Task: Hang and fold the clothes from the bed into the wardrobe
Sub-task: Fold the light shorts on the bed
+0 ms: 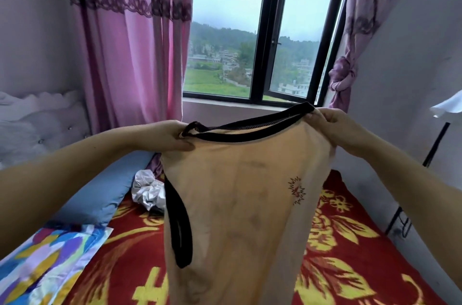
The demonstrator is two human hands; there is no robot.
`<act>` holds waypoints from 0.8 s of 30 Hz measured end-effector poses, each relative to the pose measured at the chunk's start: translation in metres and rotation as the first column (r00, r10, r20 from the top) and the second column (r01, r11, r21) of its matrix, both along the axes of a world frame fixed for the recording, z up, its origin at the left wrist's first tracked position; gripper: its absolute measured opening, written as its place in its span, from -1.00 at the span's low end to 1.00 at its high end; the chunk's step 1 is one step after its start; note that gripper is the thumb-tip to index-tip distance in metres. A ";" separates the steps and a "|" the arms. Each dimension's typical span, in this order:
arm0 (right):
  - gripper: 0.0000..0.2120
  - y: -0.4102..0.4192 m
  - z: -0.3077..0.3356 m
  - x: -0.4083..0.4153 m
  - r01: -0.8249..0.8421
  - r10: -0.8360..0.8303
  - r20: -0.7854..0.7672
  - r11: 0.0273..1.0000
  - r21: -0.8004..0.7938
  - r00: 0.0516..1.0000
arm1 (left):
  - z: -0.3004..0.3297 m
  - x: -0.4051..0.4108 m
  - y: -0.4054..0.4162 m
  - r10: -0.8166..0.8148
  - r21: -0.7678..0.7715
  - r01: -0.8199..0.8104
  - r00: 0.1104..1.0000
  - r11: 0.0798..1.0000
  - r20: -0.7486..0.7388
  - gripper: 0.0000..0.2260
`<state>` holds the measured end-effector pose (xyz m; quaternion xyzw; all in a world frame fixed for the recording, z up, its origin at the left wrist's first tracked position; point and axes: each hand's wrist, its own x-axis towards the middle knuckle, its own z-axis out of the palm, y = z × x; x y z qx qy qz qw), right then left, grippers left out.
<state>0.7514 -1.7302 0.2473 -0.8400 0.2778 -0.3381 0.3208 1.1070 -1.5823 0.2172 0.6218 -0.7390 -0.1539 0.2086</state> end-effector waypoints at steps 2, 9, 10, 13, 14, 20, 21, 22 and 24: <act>-0.75 -0.006 -0.001 0.004 0.099 -0.101 -0.026 0.992 -0.077 0.995 | 0.002 0.008 0.001 0.077 -0.018 -0.079 0.989 0.997 -0.124 -0.69; -0.71 -0.017 -0.007 0.045 0.372 -0.459 -0.300 0.877 -0.304 0.836 | -0.007 -0.033 -0.013 0.285 0.098 -0.305 0.661 0.947 -0.694 -0.86; -0.73 -0.012 -0.010 0.058 0.366 -0.448 -0.315 0.885 -0.288 0.837 | -0.008 -0.052 -0.015 0.263 0.138 -0.251 0.579 0.958 -0.771 -0.88; -0.69 0.010 -0.018 0.095 0.277 -0.313 -0.337 0.949 -0.151 0.888 | -0.010 -0.105 -0.023 0.151 0.126 -0.085 0.475 0.988 -0.867 -0.88; -0.67 0.019 -0.020 0.105 0.209 -0.207 -0.295 0.978 -0.025 0.933 | -0.010 -0.118 -0.027 0.128 0.111 -0.064 0.482 0.992 -0.867 -0.88; -0.70 0.052 -0.007 0.092 -0.256 0.297 -0.161 0.938 0.233 0.941 | 0.012 -0.133 -0.030 0.141 0.132 -0.052 0.476 0.990 -0.868 -0.77; -0.83 0.052 -0.007 0.087 -0.297 0.334 -0.204 0.936 0.188 0.920 | 0.017 -0.131 -0.026 0.110 0.119 -0.011 0.468 0.993 -0.877 -0.77; -0.91 0.052 -0.007 0.082 -0.318 0.343 -0.236 0.938 0.137 0.909 | 0.021 -0.128 -0.023 0.057 0.068 0.003 0.509 0.998 -0.859 -0.77; -0.79 0.053 -0.005 0.075 -0.274 0.281 -0.243 0.960 0.064 0.928 | 0.026 -0.120 -0.016 -0.047 -0.204 -0.099 0.792 0.974 -0.609 -0.81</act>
